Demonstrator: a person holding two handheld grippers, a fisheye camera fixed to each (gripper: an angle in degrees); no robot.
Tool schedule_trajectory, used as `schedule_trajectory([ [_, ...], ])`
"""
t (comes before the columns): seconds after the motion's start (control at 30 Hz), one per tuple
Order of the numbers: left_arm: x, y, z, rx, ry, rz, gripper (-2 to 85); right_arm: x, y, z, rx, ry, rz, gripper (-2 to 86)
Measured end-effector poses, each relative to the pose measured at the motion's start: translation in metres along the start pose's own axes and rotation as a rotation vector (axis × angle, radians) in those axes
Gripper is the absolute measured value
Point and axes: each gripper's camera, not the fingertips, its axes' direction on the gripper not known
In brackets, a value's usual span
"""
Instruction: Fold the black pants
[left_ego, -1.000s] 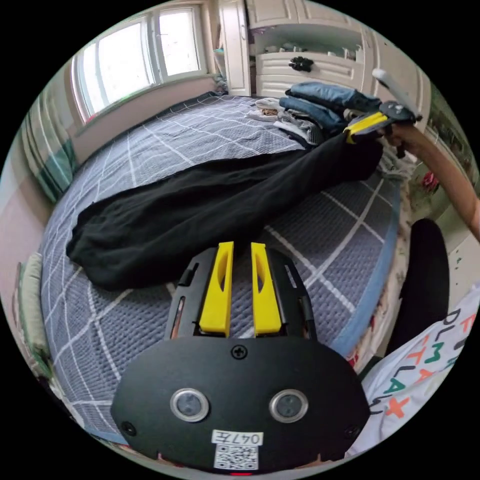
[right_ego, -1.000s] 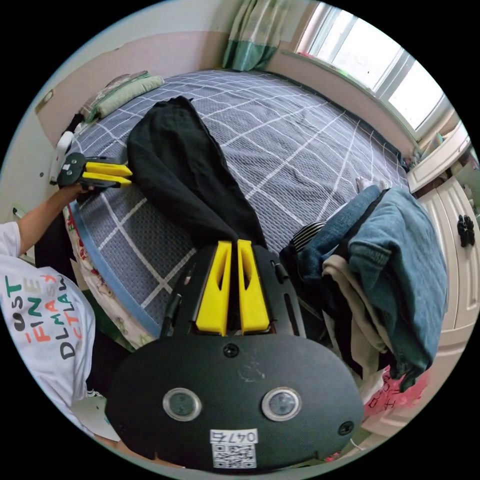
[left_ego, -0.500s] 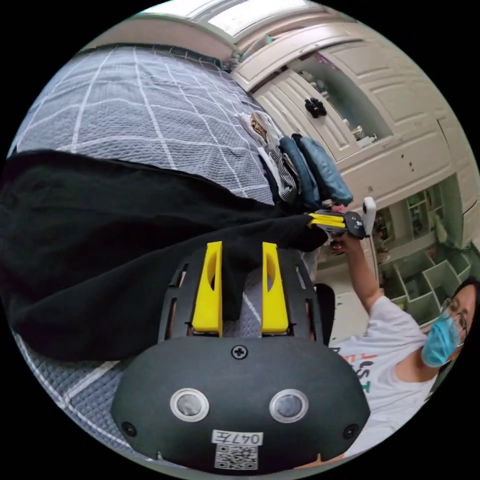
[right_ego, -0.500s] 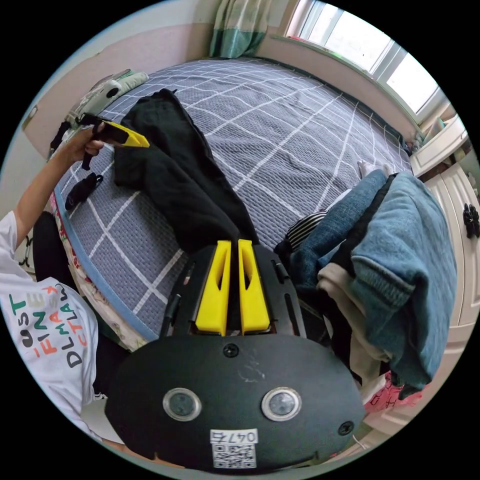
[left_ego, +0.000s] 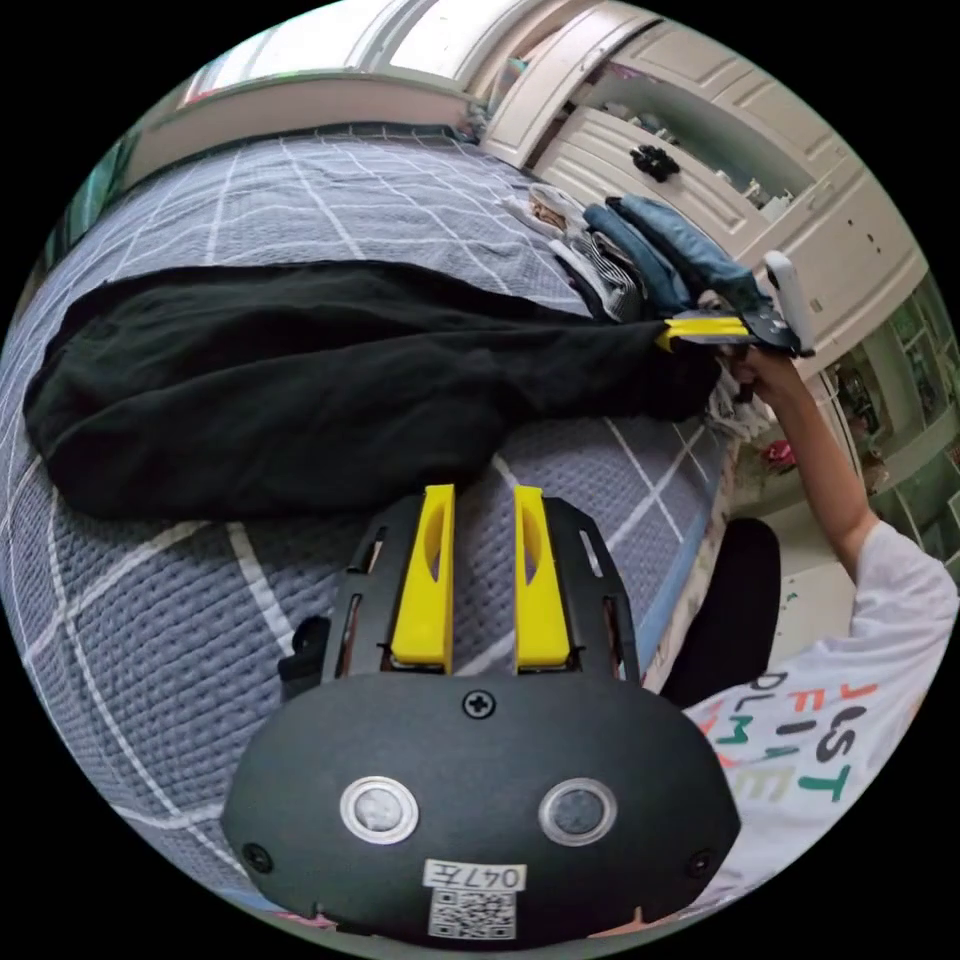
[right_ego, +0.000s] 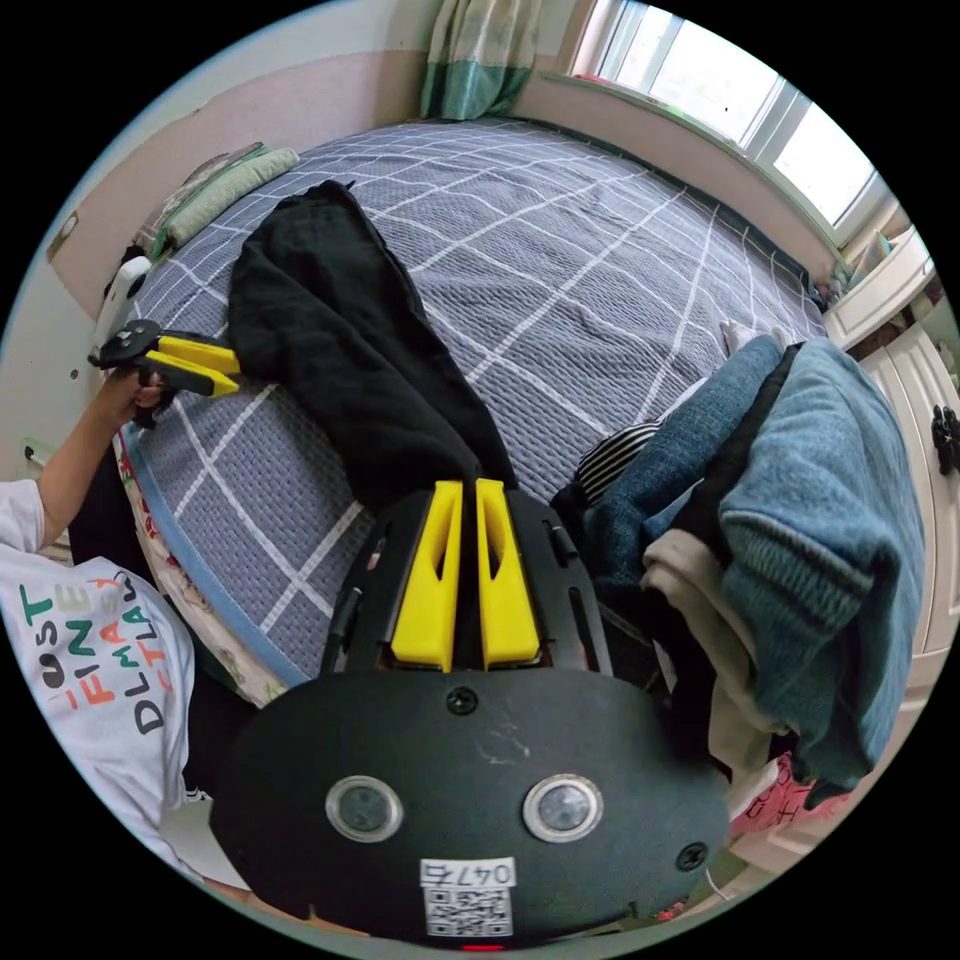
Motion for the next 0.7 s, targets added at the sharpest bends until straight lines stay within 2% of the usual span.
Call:
schedule_trajectory([
  [0.27,0.001,0.006,0.025,0.056,-0.093,-0.109,7.7,-0.01,0.014,-0.004,0.005,0.001,-0.018,0.1],
  [0.5,0.024,0.019,0.033,0.055,-0.239,-0.068,12.1,-0.029,0.018,-0.005,-0.009,0.061,-0.088,0.1],
  [0.63,0.025,0.022,0.039,0.101,-0.269,-0.107,8.2,-0.039,0.02,-0.003,-0.024,0.094,-0.12,0.1],
  [0.7,0.022,0.023,0.039,0.158,-0.274,-0.15,3.0,-0.041,0.02,-0.002,-0.027,0.099,-0.123,0.1],
])
